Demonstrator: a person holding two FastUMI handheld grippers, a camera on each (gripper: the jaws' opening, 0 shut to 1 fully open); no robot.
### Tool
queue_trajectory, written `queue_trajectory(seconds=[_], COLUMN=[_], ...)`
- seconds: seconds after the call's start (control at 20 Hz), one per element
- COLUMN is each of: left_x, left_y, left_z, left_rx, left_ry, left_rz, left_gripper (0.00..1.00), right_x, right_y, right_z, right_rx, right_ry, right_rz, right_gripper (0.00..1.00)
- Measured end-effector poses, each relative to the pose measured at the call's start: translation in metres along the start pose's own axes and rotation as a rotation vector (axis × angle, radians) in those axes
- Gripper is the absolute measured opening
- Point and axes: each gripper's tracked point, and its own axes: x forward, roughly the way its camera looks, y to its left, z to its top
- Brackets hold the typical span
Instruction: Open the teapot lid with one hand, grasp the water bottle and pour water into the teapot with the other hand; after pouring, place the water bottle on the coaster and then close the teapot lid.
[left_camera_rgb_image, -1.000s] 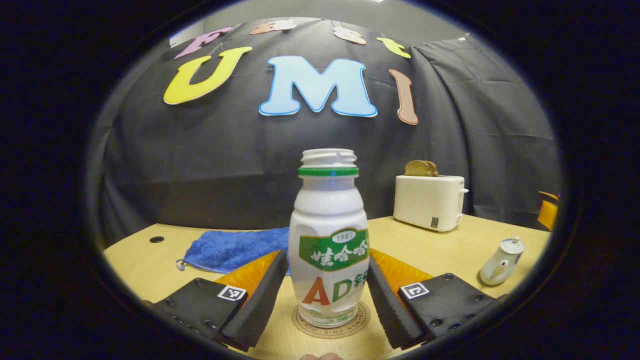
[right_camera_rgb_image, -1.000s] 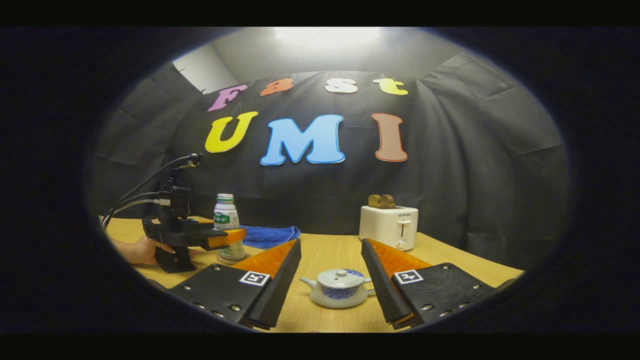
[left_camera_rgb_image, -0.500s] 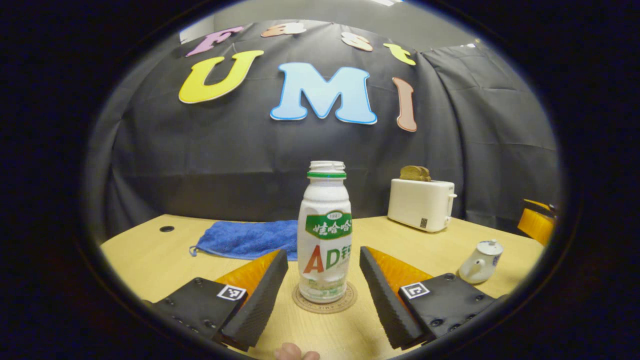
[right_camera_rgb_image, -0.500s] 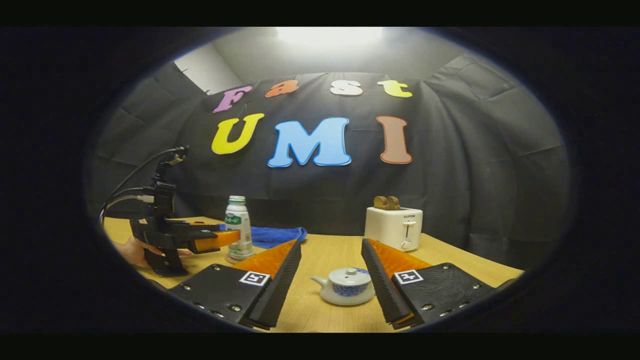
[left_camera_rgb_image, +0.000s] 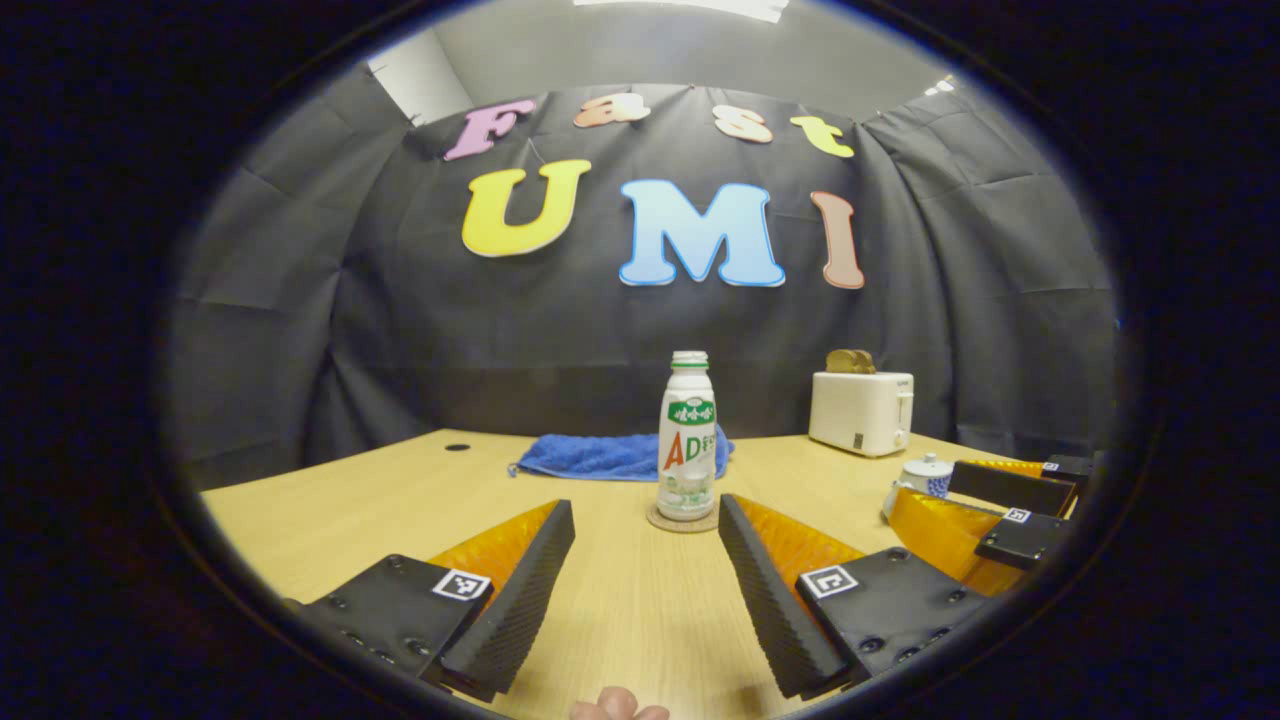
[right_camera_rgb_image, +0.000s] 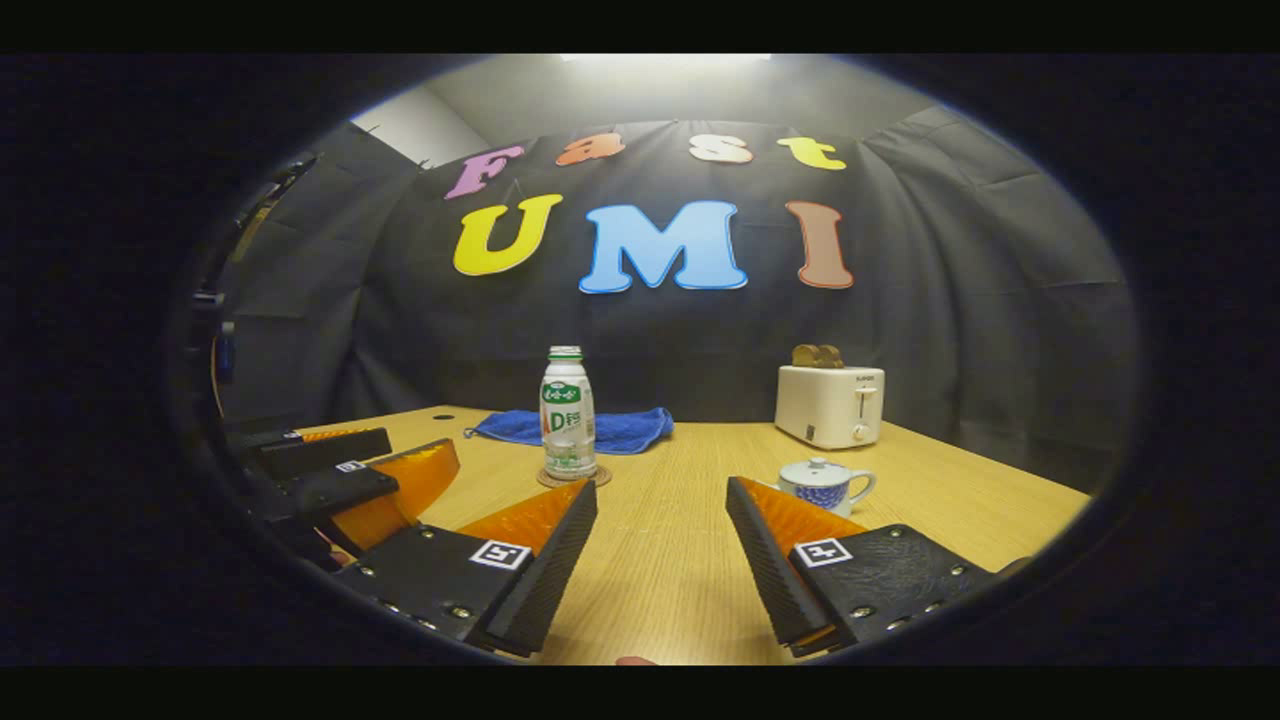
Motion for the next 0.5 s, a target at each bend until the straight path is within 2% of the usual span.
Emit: queue_trajectory(seconds=[0.15,0.25,0.3,0.35,0.4,0.5], left_x=[-0.003,-0.004,-0.004,-0.004,-0.004,-0.004], left_y=[-0.007,-0.004,-0.004,-0.006,-0.011,-0.018], left_z=[-0.004,-0.004,-0.004,-0.004,-0.004,-0.004], left_rx=[-0.008,-0.007,-0.007,-0.006,-0.007,-0.007], left_ry=[-0.001,0.000,0.002,0.002,0.003,0.003], left_rz=[-0.025,-0.024,-0.025,-0.036,-0.055,-0.102], left_gripper=[1.00,1.00,0.91,0.91,1.00,1.00], right_x=[0.000,0.000,0.000,0.000,-0.001,-0.001], right_y=[0.003,-0.004,-0.004,-0.004,-0.004,-0.004], right_z=[-0.001,0.000,0.000,0.000,0.001,0.000], right_rx=[0.006,0.009,0.010,0.011,0.008,0.010], right_ry=[0.005,0.003,0.006,0.006,0.004,0.005], right_rz=[-0.026,-0.061,-0.067,-0.069,-0.070,-0.070], right_gripper=[0.94,0.96,0.96,0.96,0.96,0.96])
